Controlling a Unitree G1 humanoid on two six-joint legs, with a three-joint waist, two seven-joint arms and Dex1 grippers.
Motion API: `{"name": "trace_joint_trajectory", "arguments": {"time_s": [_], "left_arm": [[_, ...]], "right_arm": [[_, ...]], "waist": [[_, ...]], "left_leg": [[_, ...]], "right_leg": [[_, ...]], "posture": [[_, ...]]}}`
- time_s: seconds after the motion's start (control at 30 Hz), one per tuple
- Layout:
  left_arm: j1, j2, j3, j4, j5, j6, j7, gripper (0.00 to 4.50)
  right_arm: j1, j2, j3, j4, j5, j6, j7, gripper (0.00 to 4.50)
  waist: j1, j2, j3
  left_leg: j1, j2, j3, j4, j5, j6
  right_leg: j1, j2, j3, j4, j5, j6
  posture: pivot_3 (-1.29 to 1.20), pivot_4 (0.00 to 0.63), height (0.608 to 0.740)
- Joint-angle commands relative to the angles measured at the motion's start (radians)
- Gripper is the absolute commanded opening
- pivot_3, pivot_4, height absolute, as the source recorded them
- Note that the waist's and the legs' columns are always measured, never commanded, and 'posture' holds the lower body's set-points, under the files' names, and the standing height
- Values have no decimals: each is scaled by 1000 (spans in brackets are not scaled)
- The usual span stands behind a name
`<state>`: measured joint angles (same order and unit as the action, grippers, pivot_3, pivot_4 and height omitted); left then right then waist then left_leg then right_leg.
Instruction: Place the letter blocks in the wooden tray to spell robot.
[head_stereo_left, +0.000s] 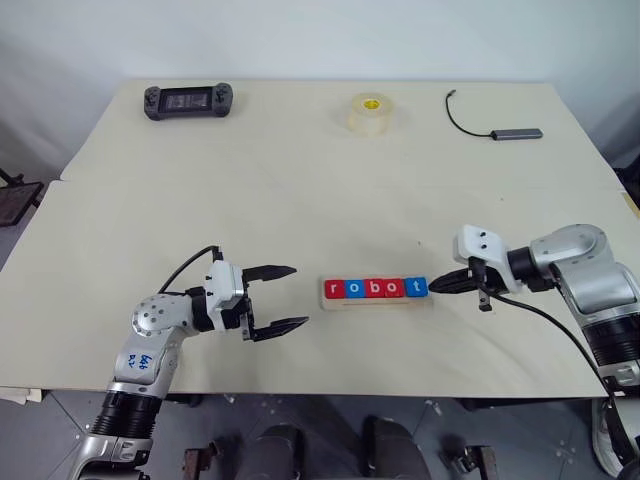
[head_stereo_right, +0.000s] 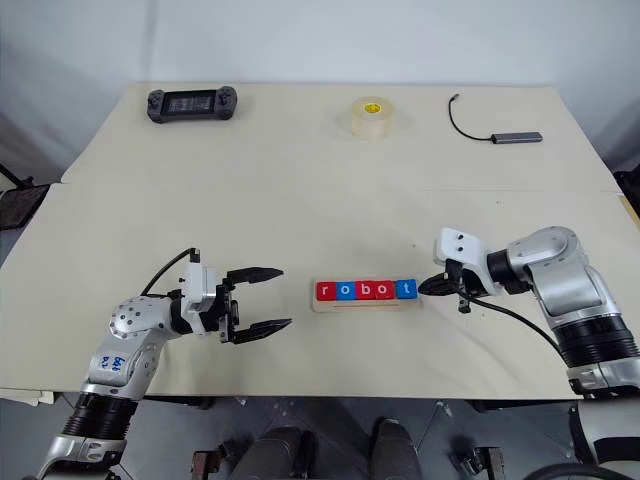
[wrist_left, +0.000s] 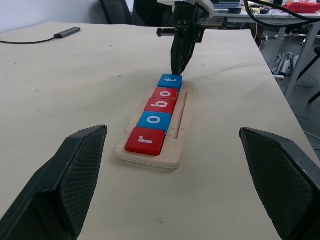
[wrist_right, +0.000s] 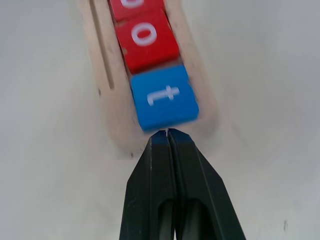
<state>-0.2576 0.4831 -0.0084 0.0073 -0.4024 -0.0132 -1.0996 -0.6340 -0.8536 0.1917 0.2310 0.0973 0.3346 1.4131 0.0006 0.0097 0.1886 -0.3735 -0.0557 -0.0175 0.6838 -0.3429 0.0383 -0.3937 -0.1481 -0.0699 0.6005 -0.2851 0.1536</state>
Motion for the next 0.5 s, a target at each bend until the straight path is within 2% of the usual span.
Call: {"name": "trace_joint_trajectory", "arguments": {"time_s": [0.03, 0.23, 0.37, 0.47, 0.5], "left_arm": [[10, 3, 10, -43, -11, -10, 8, 4500], [6, -1, 6, -31, -8, -16, 9, 4500], [5, 2, 7, -26, -10, -15, 4, 4500], [-1, 11, 13, -13, -12, -16, -6, 4500], [-3, 15, 15, -10, -14, -15, -10, 4500]], "right_arm": [[-1, 3, -9, -45, 20, 19, -5, 37], [19, 9, -13, -73, 17, 18, -29, 37], [75, -30, -77, -110, 38, 3, -66, 37], [138, -53, -126, -146, 68, 5, -78, 611], [172, -64, -150, -160, 77, -4, -85, 967]], "waist": [[0, 0, 0], [1, 0, 0], [3, 0, 0], [5, 0, 0], [6, 0, 0]], "left_leg": [[0, 0, 0, 0, 0, 0], [0, 0, 0, 0, 0, 0], [0, 0, 0, 0, 0, 0], [0, 0, 0, 0, 0, 0], [0, 0, 0, 0, 0, 0]], "right_leg": [[0, 0, 0, 0, 0, 0], [0, 0, 0, 0, 0, 0], [0, 0, 0, 0, 0, 0], [0, 0, 0, 0, 0, 0], [0, 0, 0, 0, 0, 0]], "posture": [[0, 150, 740], [0, 150, 740], [0, 150, 740], [0, 150, 740], [0, 150, 740]]}}
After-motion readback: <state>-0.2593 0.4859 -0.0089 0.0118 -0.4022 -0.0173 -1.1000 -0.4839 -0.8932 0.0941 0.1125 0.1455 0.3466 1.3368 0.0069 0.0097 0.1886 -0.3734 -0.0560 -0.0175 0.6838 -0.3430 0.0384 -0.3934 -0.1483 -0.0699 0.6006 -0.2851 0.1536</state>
